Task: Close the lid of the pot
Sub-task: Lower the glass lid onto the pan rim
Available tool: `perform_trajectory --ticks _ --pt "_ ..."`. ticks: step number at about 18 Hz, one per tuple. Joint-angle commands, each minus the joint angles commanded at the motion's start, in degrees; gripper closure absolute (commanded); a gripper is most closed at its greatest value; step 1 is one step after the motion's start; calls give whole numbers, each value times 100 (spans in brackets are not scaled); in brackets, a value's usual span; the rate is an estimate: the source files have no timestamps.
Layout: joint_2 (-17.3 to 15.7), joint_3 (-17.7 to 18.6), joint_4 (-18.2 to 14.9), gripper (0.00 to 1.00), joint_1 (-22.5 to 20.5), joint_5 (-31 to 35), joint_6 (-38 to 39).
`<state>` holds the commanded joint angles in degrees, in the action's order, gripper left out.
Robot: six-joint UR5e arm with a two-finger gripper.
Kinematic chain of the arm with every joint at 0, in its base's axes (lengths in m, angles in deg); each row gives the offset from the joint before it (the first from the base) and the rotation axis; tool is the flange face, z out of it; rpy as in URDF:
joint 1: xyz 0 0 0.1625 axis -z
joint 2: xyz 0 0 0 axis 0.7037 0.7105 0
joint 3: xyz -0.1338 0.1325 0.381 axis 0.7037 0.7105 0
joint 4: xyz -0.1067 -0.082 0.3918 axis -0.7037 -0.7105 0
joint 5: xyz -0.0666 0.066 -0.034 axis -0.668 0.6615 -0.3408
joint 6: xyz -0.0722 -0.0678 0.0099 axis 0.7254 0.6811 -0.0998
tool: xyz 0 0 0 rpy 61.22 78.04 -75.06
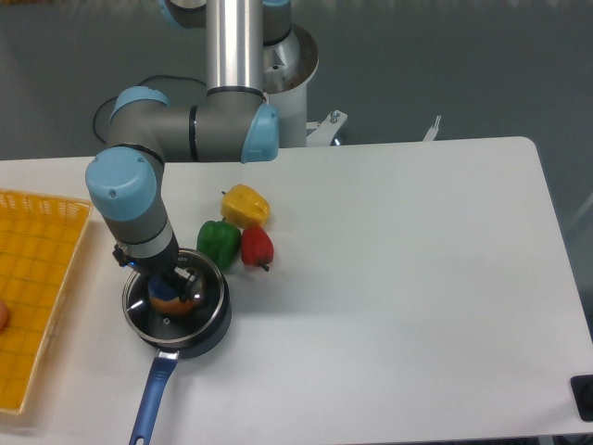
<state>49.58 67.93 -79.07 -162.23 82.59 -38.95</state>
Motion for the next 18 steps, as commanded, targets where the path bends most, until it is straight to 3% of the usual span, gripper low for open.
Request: perform_trajectory --ticks 18 --pt "-9 -17 0 49 -18 0 -9"
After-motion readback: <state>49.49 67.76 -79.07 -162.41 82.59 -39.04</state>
